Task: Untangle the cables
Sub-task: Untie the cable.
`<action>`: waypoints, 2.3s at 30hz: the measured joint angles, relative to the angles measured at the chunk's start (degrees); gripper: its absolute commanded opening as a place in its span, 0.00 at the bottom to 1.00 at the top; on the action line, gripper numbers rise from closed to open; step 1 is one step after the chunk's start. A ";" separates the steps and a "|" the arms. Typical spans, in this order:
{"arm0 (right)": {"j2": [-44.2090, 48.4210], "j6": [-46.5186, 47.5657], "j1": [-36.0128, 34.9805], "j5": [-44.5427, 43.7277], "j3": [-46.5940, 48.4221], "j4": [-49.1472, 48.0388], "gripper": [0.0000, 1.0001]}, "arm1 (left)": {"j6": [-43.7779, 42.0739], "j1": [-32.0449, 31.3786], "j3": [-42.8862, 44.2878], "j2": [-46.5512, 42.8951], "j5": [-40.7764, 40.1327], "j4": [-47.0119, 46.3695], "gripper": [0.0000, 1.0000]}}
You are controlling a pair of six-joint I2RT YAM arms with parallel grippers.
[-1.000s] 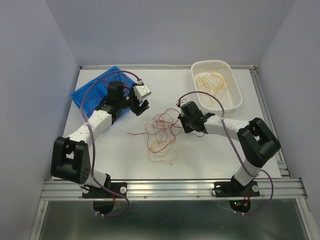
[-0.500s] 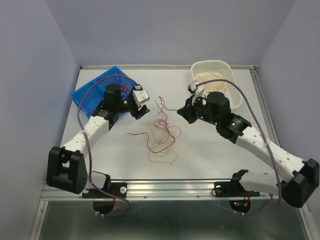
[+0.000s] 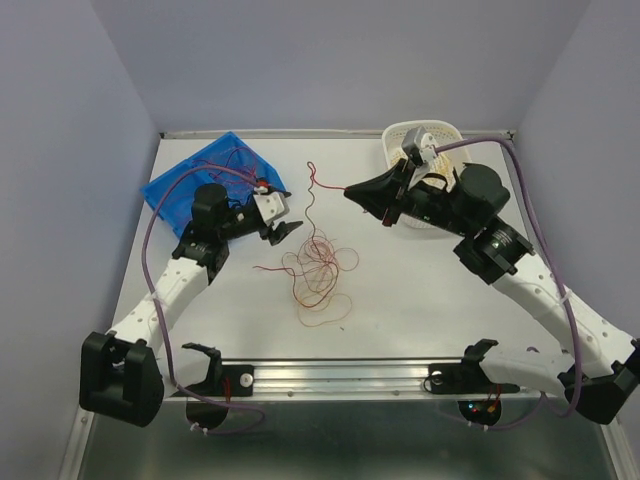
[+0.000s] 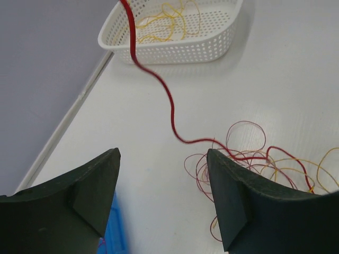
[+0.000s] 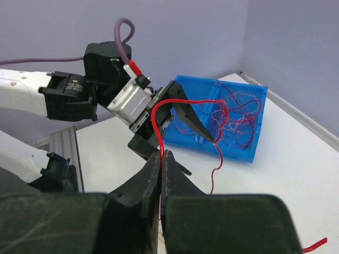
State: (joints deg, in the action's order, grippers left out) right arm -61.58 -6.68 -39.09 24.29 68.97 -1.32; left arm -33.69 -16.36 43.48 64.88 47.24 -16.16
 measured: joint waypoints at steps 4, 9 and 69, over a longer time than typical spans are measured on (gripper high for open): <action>-1.90 -0.42 0.00 2.36 0.00 0.00 0.01 | 3.52 -0.26 0.24 1.18 3.65 -3.08 0.78; -1.53 -0.57 0.00 2.73 0.00 -0.57 0.01 | 6.01 -3.74 0.52 5.03 2.91 -2.91 0.78; -20.57 -2.91 -0.07 8.44 -3.37 -32.89 0.01 | 4.74 -13.16 78.31 4.44 -33.31 40.04 0.00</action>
State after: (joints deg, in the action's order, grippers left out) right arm -82.15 -9.58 -39.16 32.73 65.60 -34.22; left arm -28.95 -29.52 121.80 69.32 13.93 23.88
